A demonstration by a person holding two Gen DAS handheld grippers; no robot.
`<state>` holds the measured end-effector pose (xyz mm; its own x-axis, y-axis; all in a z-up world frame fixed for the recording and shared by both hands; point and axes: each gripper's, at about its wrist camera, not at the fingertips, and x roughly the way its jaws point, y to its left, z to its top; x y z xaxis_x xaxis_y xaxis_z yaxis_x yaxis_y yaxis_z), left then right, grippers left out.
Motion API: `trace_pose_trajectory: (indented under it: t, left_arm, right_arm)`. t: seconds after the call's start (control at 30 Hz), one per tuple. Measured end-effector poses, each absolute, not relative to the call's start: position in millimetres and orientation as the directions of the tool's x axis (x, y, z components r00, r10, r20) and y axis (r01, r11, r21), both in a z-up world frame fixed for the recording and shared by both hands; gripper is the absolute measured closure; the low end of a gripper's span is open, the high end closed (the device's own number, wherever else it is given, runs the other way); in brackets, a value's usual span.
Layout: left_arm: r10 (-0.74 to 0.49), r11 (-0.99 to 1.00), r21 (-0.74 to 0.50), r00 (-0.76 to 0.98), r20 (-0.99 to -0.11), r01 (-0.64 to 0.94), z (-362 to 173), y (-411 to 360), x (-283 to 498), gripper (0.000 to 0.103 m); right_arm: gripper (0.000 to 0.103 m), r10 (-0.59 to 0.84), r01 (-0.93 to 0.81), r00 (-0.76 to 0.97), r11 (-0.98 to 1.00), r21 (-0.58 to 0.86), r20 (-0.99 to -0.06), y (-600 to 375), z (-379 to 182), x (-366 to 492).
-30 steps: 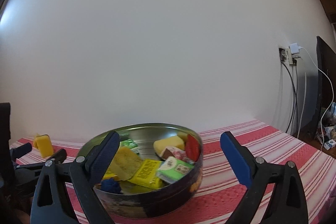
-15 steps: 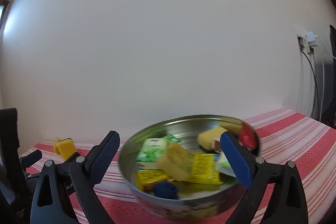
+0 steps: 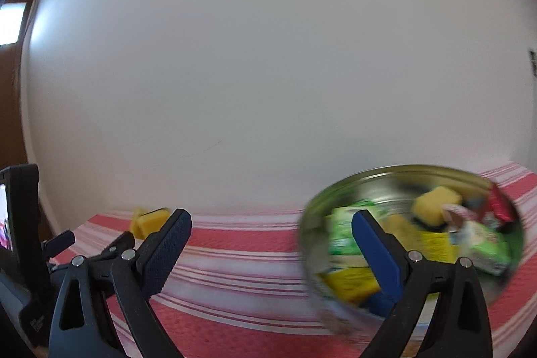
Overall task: Organize objects
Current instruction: 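Move the right tool to the green-backed sponge and grasp it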
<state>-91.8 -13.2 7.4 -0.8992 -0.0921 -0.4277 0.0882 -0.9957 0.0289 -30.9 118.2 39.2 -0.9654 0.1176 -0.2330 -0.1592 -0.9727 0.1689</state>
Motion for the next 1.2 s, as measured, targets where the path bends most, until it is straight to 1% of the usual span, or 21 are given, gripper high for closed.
trace_pose_trajectory:
  t: [0.2, 0.37, 0.67, 0.83, 0.93, 1.03, 1.13, 1.2]
  left_arm:
    - [-0.131, -0.991, 0.032, -0.889, -0.439, 0.131, 5.0, -40.0, -107.3, 0.001]
    - [-0.159, -0.987, 0.048, -0.881, -0.445, 0.154, 3.1, -53.8, -120.4, 0.001]
    - [-0.207, -0.978, 0.08, -0.851, -0.483, 0.192, -3.5, -91.9, -151.6, 0.001]
    - [-0.197, -0.974, 0.018, -0.811, -0.55, 0.224, -8.6, -117.4, -163.6, 0.001]
    - [-0.192, -0.972, -0.002, -0.792, -0.579, 0.236, -13.7, -125.0, -168.6, 0.001]
    - [-0.182, -0.973, -0.006, -0.789, -0.587, 0.229, -16.9, -125.6, -168.9, 0.001]
    - [-0.203, -0.97, 0.014, -0.78, -0.592, 0.241, -17.7, -122.2, -169.5, 0.003]
    - [-0.196, -0.969, -0.002, -0.767, -0.611, 0.249, -21.0, -128.2, -173.3, 0.003]
  right_arm:
    - [0.005, 0.037, -0.081, -0.965, -0.984, 0.16, -0.26, 92.3, 34.1, -64.0]
    - [0.005, 0.0, -0.046, -0.956, -0.988, 0.147, -0.294, 78.7, 30.6, -91.0]
    - [0.005, -0.079, 0.026, -0.921, -0.989, 0.142, -0.381, 61.5, 20.8, -145.1]
    - [0.005, -0.127, 0.076, -0.874, -0.989, 0.126, -0.469, 42.8, 12.7, -170.3]
    - [0.005, -0.157, 0.099, -0.85, -0.985, 0.14, -0.502, 37.2, 9.2, -185.9]
    - [0.005, -0.17, 0.121, -0.832, -0.985, 0.126, -0.528, 28.6, 7.5, -198.3]
    - [0.005, -0.153, 0.124, -0.802, -0.988, 0.091, -0.578, 20.3, 2.6, -215.9]
    - [0.005, -0.144, 0.117, -0.781, -0.99, 0.085, -0.608, 20.1, -1.8, -228.5]
